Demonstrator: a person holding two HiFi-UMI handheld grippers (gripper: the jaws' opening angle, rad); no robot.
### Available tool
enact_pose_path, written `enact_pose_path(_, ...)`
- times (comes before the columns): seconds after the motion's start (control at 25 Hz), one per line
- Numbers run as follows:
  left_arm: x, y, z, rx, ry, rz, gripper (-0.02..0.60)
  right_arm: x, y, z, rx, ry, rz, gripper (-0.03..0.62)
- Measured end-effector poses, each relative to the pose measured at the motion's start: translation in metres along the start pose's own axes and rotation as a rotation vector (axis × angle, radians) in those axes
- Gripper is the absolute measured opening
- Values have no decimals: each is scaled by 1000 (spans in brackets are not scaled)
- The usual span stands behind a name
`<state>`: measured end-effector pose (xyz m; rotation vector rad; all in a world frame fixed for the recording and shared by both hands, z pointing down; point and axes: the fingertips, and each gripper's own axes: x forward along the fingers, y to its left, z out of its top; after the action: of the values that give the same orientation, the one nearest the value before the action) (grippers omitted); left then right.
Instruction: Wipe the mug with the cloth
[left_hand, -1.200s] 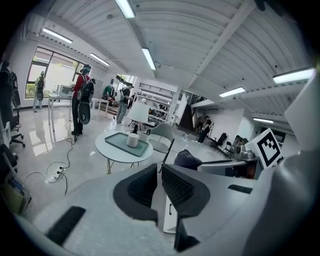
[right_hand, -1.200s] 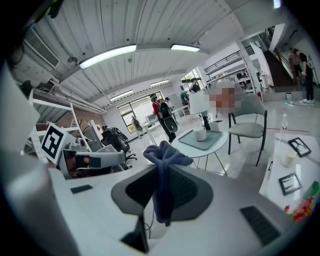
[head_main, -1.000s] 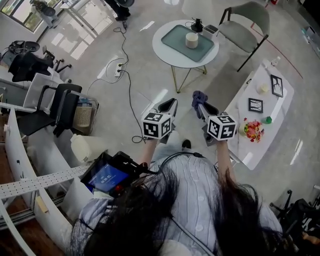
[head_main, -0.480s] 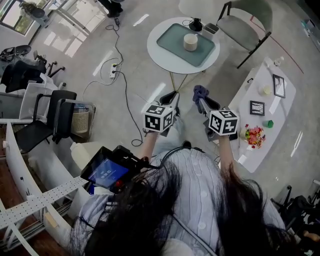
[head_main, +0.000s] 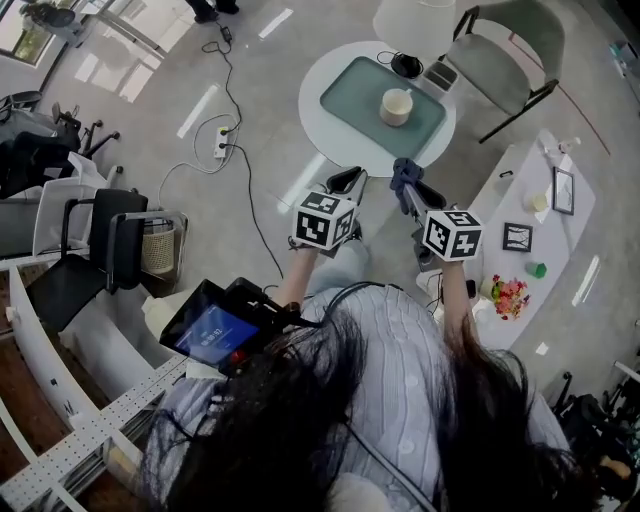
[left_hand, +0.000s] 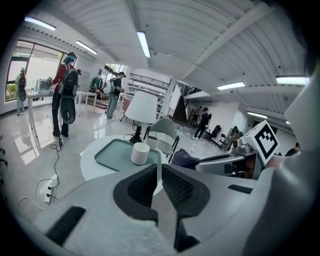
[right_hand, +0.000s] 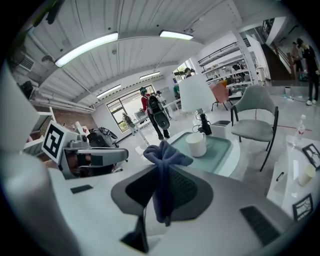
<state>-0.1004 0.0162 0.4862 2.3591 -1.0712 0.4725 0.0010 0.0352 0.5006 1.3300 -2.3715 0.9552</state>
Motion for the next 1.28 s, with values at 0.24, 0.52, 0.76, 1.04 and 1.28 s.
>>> enact_pose_path(0.24,20,37,17,14,31,-31,18,37,-7,24,17,-6,-32,86)
enact_pose_path(0.52,43,59,31,21,48,-66,18,57,-15,42,26,-2,-72,86)
enact_pose_path(0.76,54,62,31,13,75,-102,18,62,-21,45,40,6,-96,86)
enact_pose_path(1.04,73,69,28,31,128,-108,18,66,-35,50,67,4,-110,86)
enact_pose_path(1.28,97,80,30,-26,154,-103,18,69,-52,51,64,30,-112,86)
